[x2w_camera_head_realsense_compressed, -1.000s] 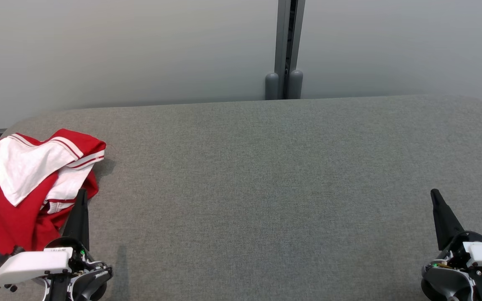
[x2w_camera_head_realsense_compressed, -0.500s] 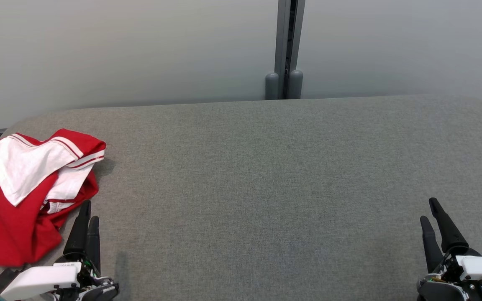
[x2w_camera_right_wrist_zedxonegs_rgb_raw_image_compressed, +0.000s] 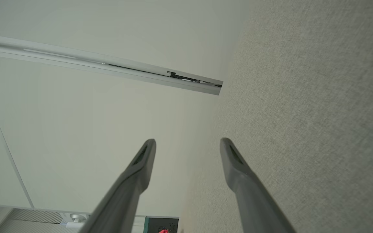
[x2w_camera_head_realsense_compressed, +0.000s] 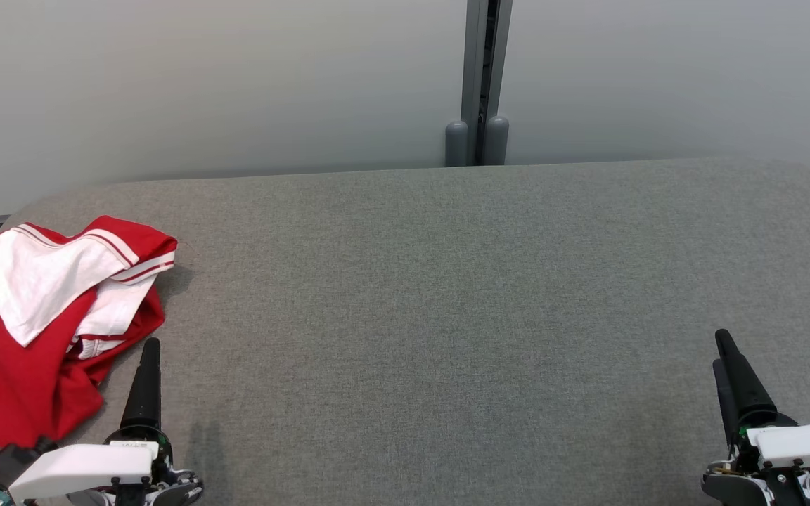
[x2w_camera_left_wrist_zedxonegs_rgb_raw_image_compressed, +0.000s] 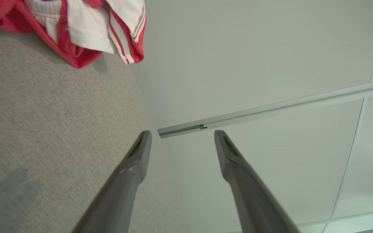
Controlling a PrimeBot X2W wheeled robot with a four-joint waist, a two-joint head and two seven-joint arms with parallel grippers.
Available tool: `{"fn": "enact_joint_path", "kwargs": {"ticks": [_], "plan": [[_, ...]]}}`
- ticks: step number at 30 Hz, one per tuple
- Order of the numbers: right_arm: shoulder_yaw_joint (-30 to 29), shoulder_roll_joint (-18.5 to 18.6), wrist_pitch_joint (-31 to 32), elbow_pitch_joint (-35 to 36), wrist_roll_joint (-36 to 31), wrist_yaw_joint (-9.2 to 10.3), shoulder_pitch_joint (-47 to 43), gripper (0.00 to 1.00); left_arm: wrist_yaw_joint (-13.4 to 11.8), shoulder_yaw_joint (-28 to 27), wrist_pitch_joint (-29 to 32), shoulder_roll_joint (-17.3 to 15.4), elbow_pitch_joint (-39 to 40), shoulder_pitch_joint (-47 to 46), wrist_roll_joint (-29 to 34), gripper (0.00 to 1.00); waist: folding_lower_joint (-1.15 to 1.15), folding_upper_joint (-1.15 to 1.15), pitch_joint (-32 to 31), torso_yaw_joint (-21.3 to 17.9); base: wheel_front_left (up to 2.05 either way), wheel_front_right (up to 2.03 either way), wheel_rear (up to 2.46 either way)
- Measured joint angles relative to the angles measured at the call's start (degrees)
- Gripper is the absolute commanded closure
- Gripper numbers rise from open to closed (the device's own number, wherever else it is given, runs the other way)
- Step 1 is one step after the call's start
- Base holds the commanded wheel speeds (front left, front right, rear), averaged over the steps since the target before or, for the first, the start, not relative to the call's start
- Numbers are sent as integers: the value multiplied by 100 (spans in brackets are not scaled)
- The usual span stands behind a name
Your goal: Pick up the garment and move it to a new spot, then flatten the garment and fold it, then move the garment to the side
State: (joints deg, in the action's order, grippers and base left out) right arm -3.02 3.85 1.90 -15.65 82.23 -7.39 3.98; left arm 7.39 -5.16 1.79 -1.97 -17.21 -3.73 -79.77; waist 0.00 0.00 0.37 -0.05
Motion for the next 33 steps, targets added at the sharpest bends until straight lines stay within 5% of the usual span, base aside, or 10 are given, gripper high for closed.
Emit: {"fn": "enact_joint_path", "kwargs": {"ticks": [33], "plan": [[156,-58,-668,-196,-3533,-1,13,0,-300,476,-668,-34,-244,-8,3574,0,0,0,-40,4,0,0,0]]}}
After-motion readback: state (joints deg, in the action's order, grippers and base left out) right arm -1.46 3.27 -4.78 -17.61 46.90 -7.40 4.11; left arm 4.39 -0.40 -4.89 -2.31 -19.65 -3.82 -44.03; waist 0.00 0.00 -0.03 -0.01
